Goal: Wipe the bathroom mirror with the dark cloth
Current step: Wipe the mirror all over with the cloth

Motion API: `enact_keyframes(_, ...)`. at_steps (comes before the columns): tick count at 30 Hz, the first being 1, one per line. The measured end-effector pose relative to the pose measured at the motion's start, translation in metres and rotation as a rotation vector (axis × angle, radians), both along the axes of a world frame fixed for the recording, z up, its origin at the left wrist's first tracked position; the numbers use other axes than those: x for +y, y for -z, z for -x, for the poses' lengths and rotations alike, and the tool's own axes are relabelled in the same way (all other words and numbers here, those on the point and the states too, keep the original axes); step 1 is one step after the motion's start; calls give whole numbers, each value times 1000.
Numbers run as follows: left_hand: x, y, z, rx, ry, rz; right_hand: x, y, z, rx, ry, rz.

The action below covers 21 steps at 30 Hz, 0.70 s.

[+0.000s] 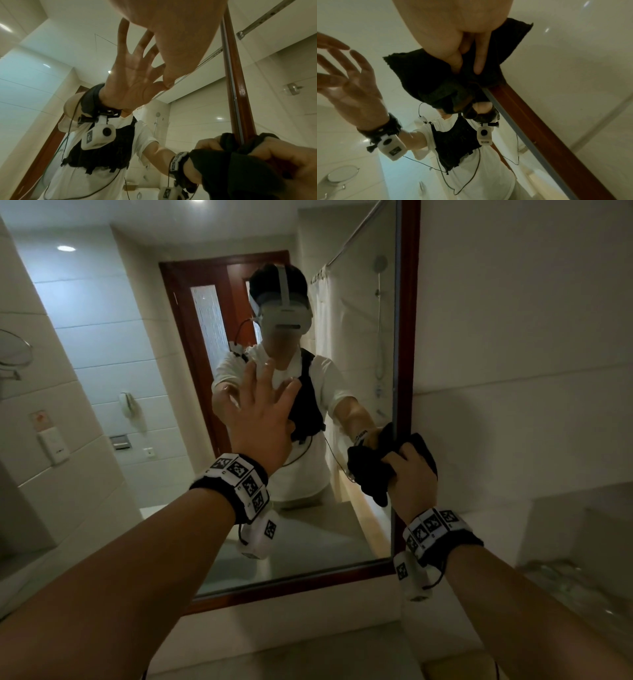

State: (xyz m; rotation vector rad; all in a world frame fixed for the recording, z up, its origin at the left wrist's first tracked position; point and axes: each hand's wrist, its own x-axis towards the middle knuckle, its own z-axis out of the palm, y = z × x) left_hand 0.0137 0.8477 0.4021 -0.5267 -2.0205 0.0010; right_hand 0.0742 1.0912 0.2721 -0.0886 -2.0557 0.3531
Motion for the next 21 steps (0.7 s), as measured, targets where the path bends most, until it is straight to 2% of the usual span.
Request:
enact_keyframes(6, -4, -8, -3, -14, 28, -10, 2, -26, 0, 13, -49, -39)
enact_keyframes(9, -6, -18, -4, -5, 37, -14, 7, -62, -1, -13, -52, -35)
enact_keyframes(15, -6, -47, -1, 33, 36, -46, 10, -122, 5, 47, -86, -77)
enact_keyframes(19, -5, -77, 3, 129, 87, -42, 12, -168, 7, 184, -136, -147)
enact_keyframes(21, -3, -90, 3, 166, 88, -34, 14, -189, 8, 181, -160, -147)
